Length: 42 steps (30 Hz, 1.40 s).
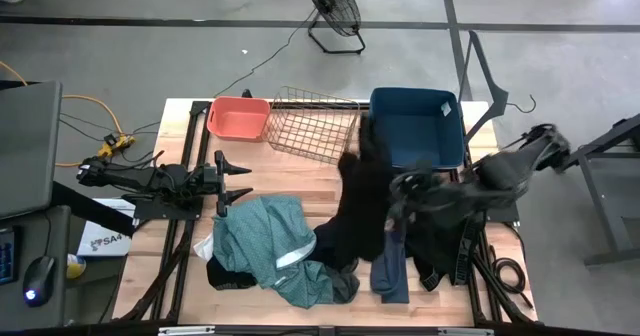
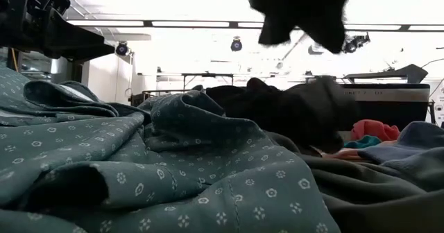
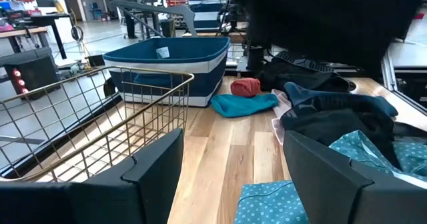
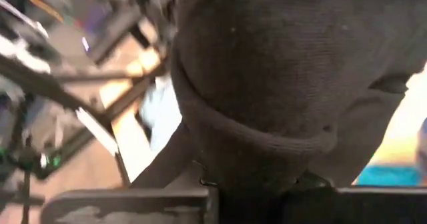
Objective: Pick & Place Cloths
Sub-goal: Put the black shirt into the blue laundry organizer
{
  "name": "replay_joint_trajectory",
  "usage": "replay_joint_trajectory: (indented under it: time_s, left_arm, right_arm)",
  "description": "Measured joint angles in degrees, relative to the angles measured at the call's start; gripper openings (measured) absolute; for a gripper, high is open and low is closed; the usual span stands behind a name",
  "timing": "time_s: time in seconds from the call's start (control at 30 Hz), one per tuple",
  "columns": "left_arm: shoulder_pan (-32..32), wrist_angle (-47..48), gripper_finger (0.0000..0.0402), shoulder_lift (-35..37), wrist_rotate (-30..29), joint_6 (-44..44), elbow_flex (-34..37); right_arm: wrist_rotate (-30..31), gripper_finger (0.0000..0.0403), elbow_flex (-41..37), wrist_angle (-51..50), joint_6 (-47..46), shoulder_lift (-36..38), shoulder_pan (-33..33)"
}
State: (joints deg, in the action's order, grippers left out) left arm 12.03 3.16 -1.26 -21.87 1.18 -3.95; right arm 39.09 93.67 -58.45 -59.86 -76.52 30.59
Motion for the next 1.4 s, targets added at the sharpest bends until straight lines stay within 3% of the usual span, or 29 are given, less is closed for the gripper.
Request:
replay_joint_trajectory:
  time_s: [0.4, 0.63, 0.73, 0.97, 1.2, 1.4]
  left_arm:
    - [0.0, 0.0, 0.0252, 0.0, 0.0, 0.0, 0.0]
    - [0.0, 0.0, 0.0252, 0.0, 0.0, 0.0, 0.0]
    - [0.0, 0.0, 0.0252, 0.0, 0.0, 0.0, 0.0]
    - [0.0, 0.0, 0.0252, 0.0, 0.0, 0.0, 0.0]
    - [0.0, 0.0, 0.0252, 0.0, 0.0, 0.0, 0.0]
    - [0.0, 0.0, 0.0252, 0.0, 0.0, 0.0, 0.0]
  right_arm:
    - [27.5, 0.0032, 0.2, -0.2, 18.2, 8.8, -1.2]
    - [34.1, 0.0032, 0.2, -7.3, 20.5, 9.3, -11.0]
    - [30.7, 0.0032, 0.2, -11.4, 16.9, 9.3, -17.7]
    - [14.0, 0.0032, 0.1, -19.6, 6.0, 9.3, -34.7]
    - [3.5, 0.0032, 0.1, -23.9, 5.5, 7.3, -46.7]
    - [-4.9, 0.0032, 0.1, -26.9, 10.0, 1.4, -53.5]
